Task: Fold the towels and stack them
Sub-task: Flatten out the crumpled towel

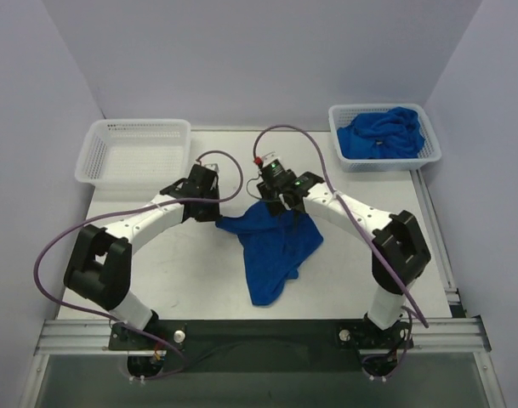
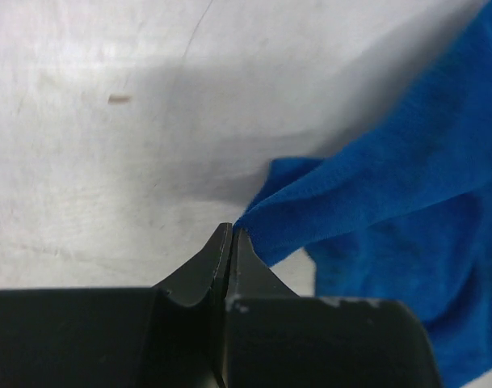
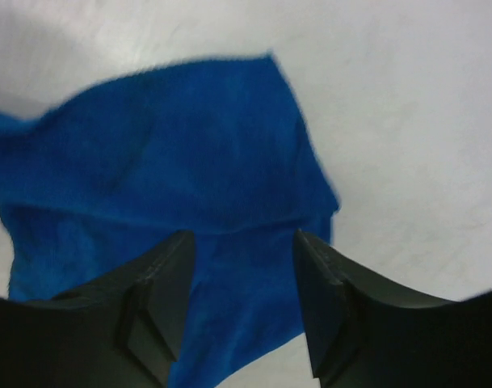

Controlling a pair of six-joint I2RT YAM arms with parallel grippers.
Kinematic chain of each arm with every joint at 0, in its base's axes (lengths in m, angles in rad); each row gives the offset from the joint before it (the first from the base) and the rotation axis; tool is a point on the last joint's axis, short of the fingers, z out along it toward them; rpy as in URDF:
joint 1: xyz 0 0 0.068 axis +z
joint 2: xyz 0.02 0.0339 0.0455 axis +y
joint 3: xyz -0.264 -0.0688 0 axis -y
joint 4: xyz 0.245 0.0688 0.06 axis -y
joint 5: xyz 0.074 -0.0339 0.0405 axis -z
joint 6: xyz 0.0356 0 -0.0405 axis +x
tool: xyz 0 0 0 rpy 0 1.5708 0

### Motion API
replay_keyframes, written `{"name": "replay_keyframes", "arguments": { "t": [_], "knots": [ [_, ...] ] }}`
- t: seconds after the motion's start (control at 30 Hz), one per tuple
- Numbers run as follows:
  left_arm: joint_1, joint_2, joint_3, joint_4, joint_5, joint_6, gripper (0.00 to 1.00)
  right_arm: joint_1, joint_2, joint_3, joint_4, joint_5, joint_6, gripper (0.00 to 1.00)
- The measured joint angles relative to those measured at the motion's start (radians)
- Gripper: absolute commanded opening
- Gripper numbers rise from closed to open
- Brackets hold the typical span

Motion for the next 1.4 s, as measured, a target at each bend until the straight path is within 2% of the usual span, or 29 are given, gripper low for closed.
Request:
{"name": "replay_keyframes", "arguments": {
  "t": [0.07,0.23,0.4,0.53,0.87,1.07,1.4],
  "knots": [
    [0.011,0.013,-0.062,-0.021,-0.016,-0.008,0.00,0.032,0.035,-0.027,-0.021,-0.060,0.016,0.59],
    [0.040,0.014,-0.140,-0.053,-0.039,-0.017,0.00,0.024,0.040,-0.032,-0.057,-0.211,0.024,0.59],
    [0.046,0.008,-0.171,-0.052,-0.043,-0.020,0.00,-0.126,0.035,0.034,-0.060,-0.357,0.021,0.52],
    [0.046,0.007,-0.183,-0.053,-0.042,-0.024,0.00,-0.200,0.078,0.155,-0.061,-0.401,-0.020,0.52],
    [0.047,0.006,-0.183,-0.052,-0.034,-0.043,0.00,-0.174,0.418,0.449,-0.045,-0.502,-0.178,0.56],
    [0.047,0.006,-0.183,-0.053,-0.024,-0.056,0.00,-0.171,0.549,0.529,-0.050,-0.544,-0.228,0.56],
    [0.047,0.003,-0.183,-0.053,-0.010,-0.061,0.00,-0.143,0.606,0.593,-0.055,-0.589,-0.249,0.52]
  ]
}}
